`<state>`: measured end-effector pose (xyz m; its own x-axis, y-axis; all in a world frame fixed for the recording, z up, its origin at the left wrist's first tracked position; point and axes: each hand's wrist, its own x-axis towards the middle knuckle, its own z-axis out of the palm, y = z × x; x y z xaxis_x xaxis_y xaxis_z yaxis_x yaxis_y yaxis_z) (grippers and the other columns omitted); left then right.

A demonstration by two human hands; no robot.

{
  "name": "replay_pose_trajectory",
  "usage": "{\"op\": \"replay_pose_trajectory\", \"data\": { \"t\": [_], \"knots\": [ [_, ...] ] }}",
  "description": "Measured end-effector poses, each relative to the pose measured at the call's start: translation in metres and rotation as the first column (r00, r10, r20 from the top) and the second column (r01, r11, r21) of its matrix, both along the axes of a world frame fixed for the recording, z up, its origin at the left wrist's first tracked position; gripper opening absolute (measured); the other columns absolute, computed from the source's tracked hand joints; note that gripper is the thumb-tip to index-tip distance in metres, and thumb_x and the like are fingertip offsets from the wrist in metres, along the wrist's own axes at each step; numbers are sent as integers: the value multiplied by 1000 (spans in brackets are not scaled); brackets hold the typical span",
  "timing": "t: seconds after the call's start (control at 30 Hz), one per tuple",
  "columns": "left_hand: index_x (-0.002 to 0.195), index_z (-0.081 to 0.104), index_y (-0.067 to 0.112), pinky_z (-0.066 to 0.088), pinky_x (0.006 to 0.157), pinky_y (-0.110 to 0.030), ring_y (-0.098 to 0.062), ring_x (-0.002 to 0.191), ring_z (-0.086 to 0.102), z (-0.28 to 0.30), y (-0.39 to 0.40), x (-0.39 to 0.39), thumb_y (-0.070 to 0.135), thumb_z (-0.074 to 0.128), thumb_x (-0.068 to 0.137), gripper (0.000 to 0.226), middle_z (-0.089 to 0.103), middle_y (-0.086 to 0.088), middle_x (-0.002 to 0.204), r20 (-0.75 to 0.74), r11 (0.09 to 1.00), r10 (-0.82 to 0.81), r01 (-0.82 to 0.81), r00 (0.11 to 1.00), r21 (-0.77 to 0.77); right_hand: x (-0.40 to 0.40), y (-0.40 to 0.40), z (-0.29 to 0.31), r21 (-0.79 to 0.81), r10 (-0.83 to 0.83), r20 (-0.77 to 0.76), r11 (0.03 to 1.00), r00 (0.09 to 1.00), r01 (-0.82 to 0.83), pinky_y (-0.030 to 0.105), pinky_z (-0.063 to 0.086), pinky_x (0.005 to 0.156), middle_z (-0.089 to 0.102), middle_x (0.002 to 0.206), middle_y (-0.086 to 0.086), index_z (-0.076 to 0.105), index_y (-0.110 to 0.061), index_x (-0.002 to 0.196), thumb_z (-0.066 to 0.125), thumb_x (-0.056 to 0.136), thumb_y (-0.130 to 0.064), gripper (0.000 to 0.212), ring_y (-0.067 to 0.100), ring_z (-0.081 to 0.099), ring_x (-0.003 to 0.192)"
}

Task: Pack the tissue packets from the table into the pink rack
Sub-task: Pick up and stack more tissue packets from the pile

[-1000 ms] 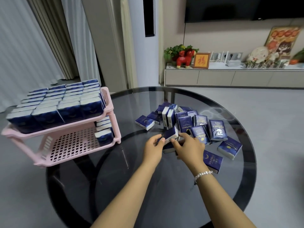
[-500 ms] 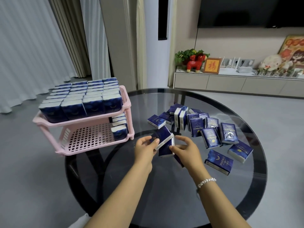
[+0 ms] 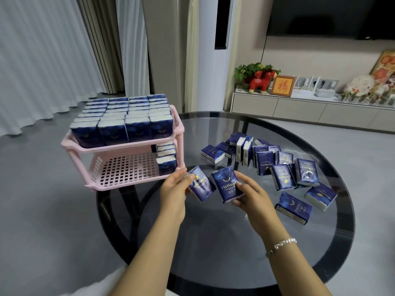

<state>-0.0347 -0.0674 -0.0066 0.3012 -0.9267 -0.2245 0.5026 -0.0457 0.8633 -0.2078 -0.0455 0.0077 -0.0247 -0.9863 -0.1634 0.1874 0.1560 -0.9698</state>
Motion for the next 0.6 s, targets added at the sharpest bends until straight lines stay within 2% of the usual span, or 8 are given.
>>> {"op": "replay_pose_trajectory", "data": {
  "t": [0.1,0.17,0.23,0.3,0.43,0.53,0.6],
  "knots": [
    [105,64,1,52,75,-24,-18,79,62,-3,1,-2,-2,63,84,21,68,-8,90,-78,999,-35,37,996,23,4,2,-4,-51,17,57,999,998,-15,18,52,60,70,99,5,62,-19,114,49,94,-8,26,11,61,71],
    [103,66,-1,54,77,-29,-21,80,64,-4,2,-5,2,63,85,19,69,-13,92,-132,994,-94,100,987,40,8,2,-5,-100,37,56,994,998,-31,19,53,63,71,102,5,63,-18,113,51,93,-8,25,10,65,74],
    [110,64,-2,52,86,-40,-26,85,64,-5,2,-7,6,63,85,26,68,-18,101,-192,985,-135,152,972,80,14,3,-6,-145,44,-42,988,998,-50,19,52,68,72,102,-1,64,-20,111,54,92,-10,24,9,67,80],
    [116,62,-1,51,87,-45,-28,89,65,-5,2,-9,11,62,86,33,67,-20,109,-220,977,-166,191,961,97,20,3,-8,-178,19,-120,983,993,-40,18,52,71,73,97,-7,66,-22,107,57,90,-11,22,7,68,86],
    [116,62,-1,56,77,-40,-24,83,68,-6,0,-15,18,60,87,35,69,-17,105,-219,975,-187,208,958,79,25,1,-10,-167,-6,-172,986,985,-23,15,53,65,73,87,-12,66,-28,100,57,91,-10,22,1,68,79],
    [116,61,-5,55,85,-42,-29,96,66,-4,1,-21,25,64,80,48,67,-21,112,-187,960,-267,277,945,30,20,0,-11,-155,-13,-185,988,983,-16,21,55,73,73,92,-9,66,-26,104,56,91,-10,23,6,68,84],
    [113,62,-5,56,85,-43,-28,94,67,-3,3,-26,23,63,78,45,67,-21,109,-148,944,-328,330,933,-11,16,0,-12,-153,-3,-185,988,983,-25,23,55,76,74,95,-7,66,-24,108,56,91,-7,26,9,69,87]
  ]
}}
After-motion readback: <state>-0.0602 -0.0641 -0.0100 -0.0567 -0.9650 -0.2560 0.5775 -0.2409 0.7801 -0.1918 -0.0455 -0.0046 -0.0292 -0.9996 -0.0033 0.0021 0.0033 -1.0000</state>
